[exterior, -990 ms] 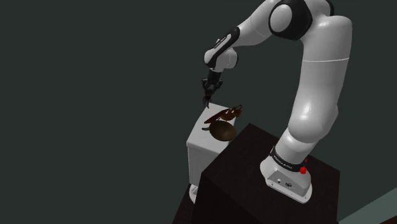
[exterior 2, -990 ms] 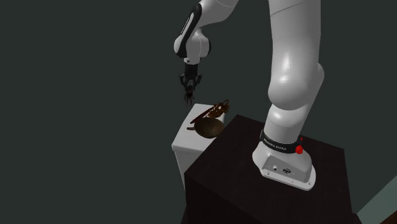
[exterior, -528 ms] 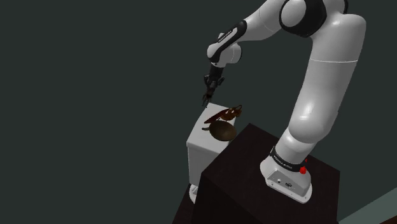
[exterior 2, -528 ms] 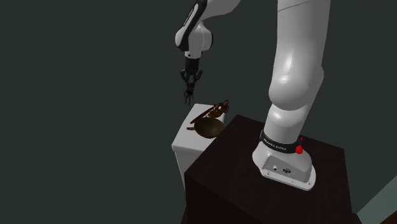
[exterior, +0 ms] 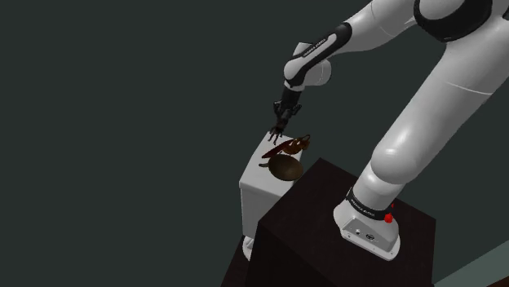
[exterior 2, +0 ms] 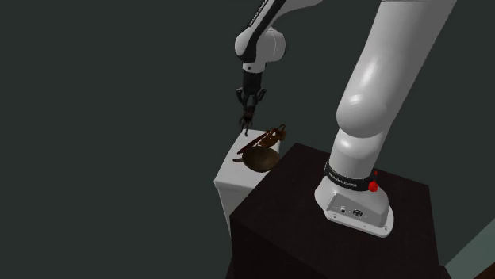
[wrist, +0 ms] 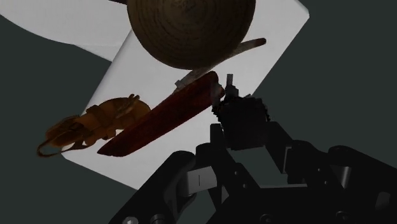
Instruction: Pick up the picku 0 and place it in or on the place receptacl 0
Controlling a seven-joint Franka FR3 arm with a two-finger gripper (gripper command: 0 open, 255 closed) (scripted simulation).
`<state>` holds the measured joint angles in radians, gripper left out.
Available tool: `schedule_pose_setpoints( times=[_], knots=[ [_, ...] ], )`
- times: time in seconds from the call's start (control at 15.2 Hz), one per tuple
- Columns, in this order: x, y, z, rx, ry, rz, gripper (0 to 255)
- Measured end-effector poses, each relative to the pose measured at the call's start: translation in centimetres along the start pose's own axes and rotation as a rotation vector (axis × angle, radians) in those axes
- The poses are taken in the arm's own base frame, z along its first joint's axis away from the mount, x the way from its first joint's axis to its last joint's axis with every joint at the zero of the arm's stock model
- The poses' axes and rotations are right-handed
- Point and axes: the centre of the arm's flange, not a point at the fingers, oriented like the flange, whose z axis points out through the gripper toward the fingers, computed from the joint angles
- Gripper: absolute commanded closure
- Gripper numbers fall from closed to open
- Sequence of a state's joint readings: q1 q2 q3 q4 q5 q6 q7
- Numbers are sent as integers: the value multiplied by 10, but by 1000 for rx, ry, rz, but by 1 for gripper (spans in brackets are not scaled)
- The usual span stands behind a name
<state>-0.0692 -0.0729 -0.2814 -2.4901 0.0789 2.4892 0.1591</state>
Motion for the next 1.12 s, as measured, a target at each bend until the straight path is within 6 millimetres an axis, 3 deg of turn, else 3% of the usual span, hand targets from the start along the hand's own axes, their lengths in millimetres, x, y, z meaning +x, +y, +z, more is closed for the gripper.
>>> schedule_pose_setpoints(
  times=[0.33, 0.53, 1.12],
  knots=[
    [-61, 11, -22, 0, 0, 0, 255],
    [-91, 15, -22, 0, 0, 0, 255],
    [-97, 22, 19, 0, 0, 0, 255]
  ],
)
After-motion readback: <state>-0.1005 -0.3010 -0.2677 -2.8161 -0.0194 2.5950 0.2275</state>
